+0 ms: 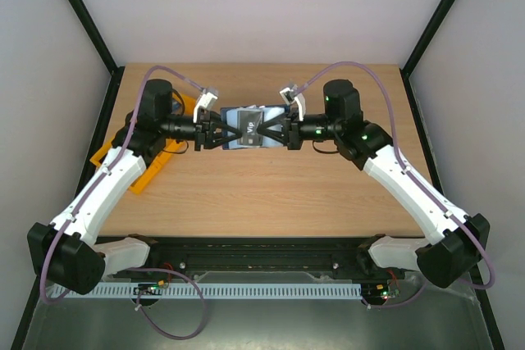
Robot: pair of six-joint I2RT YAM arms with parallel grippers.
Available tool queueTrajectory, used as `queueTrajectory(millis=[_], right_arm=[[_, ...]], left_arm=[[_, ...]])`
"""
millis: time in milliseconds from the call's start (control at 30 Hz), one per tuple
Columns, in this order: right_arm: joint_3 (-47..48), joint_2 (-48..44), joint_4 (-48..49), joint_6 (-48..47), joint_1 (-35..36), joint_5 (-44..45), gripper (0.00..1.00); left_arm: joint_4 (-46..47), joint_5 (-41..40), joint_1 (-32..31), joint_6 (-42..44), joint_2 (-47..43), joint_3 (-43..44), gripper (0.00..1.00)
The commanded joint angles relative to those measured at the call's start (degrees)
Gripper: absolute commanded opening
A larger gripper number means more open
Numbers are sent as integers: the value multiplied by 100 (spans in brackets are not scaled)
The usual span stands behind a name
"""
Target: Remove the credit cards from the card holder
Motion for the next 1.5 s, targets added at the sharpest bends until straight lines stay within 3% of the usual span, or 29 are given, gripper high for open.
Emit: queueTrajectory(millis=[0,167,233,333,400,500,567,733,833,1000,1133,1467], right_arm=[[265,-68,-415,-310,-78,-7,2],[299,-53,-506,-383,-85,-24,2],[315,-69,-579,-443,-109,-7,2],[312,-73,-625,-474,-137,-33,2],[328,-29,-617,-424,-137,-173,2],[359,30,-643,-413,-132,-292,2],[364,43,-644,-424,-132,-295,2],[304,2,-655,-464,-143,-136,21],[250,-17,-610,-435,-153,-199,25],[171,-35,-545,-392,-158,-160,16],[160,9,-434,-239,-162,-456,3],[163,-166,-867,-570,-222,-259,2]], left_arm=[[183,199,43,-54,-170,-78,25],[187,130,38,-92,-160,-88,13],[171,126,51,-86,-167,-96,13],[178,122,56,-85,-165,-109,22],[191,146,48,-93,-159,-103,21],[205,142,50,-109,-158,-106,6],[225,66,52,-149,-167,-125,2],[231,-12,51,-152,-182,-137,2],[230,-48,51,-146,-186,-134,2],[233,-37,61,-135,-195,-123,2],[231,-64,78,-143,-195,-124,2],[187,-16,127,-88,-204,-127,2]])
